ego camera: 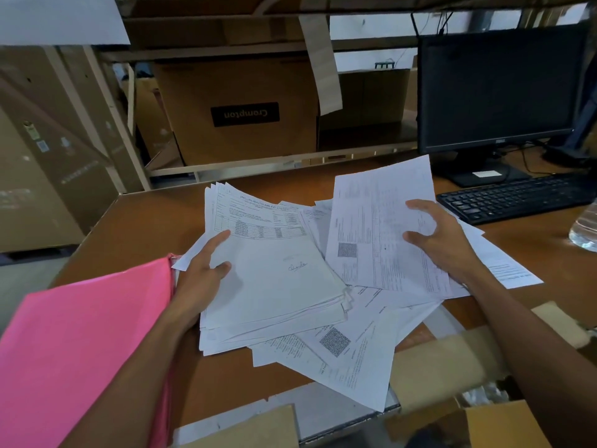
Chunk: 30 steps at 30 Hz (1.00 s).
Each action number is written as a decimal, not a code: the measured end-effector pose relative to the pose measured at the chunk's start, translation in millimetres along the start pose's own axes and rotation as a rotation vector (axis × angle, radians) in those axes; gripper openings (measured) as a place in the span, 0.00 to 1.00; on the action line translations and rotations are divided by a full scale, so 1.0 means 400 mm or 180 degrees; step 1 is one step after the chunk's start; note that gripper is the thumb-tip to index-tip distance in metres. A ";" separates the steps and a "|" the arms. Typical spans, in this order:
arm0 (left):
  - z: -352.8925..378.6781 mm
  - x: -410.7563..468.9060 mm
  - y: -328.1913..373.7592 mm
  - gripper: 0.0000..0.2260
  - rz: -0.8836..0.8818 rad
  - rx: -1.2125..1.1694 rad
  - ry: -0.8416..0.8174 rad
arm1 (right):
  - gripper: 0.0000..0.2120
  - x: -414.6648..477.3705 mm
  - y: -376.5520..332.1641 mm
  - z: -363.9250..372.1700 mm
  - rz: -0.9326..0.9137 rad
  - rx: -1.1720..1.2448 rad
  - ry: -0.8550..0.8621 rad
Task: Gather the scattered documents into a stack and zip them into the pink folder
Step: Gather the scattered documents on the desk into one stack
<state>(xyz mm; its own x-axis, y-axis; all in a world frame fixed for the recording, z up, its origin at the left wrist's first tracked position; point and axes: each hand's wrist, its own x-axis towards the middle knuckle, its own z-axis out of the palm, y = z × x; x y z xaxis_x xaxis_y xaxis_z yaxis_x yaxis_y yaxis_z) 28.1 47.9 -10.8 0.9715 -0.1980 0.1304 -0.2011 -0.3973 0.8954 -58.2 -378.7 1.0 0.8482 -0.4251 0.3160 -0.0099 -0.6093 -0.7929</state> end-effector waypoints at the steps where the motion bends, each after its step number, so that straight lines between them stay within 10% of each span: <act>1: -0.001 0.000 0.000 0.26 0.0004 0.0007 -0.0001 | 0.28 -0.002 0.000 0.002 0.0041 -0.0026 0.0026; 14: -0.004 0.005 -0.009 0.27 -0.0043 -0.0081 -0.0048 | 0.30 0.033 0.000 -0.069 0.0020 0.0256 -0.0241; 18: -0.003 0.008 -0.009 0.26 -0.0035 -0.0079 -0.0067 | 0.43 0.101 -0.025 -0.110 0.0373 -0.2219 -0.0714; 21: -0.001 0.007 -0.008 0.26 -0.0036 -0.0035 -0.0075 | 0.24 0.080 -0.093 -0.031 -0.0075 -0.2396 -0.0149; 25: -0.003 0.003 -0.008 0.26 -0.0048 -0.0002 -0.0046 | 0.33 -0.026 -0.141 0.108 0.0006 -0.2494 -0.1608; 30: -0.001 0.004 -0.006 0.25 -0.0067 -0.0078 -0.0037 | 0.42 -0.056 -0.119 0.143 0.0019 -0.2649 -0.1960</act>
<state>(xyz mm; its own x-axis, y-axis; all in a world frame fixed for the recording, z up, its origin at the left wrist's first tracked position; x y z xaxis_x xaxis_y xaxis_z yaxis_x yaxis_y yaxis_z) 30.0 49.0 -12.5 0.9740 -0.2002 0.1065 -0.1773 -0.3794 0.9081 -46.4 -301.8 2.1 0.9685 -0.1562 -0.1937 -0.1794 -0.9778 -0.1085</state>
